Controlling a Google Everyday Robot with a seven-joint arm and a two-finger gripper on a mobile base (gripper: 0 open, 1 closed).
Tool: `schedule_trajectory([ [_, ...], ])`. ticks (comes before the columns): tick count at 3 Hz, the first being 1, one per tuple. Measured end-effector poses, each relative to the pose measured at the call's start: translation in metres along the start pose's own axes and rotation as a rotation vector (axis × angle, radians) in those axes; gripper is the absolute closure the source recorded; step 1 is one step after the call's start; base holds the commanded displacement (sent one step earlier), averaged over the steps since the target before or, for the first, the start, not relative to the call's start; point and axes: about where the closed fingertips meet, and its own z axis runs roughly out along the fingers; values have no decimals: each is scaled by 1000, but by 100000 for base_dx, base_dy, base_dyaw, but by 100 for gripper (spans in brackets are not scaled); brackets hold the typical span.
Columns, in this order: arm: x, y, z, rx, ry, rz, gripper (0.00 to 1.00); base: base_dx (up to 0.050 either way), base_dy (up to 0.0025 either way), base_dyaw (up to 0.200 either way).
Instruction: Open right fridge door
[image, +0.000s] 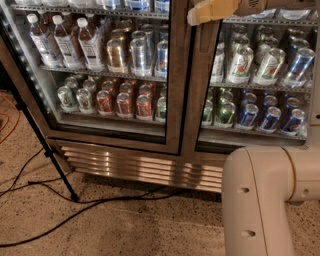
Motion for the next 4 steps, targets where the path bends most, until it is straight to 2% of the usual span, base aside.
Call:
schedule_trajectory([
  [2,-2,1,-3,16,5,-2,0,0,0,0],
  [3,-4,-9,-1,49,-12,-4,0,0,0,0],
  [4,-4,-6,-1,54,-10,-3,0,0,0,0],
])
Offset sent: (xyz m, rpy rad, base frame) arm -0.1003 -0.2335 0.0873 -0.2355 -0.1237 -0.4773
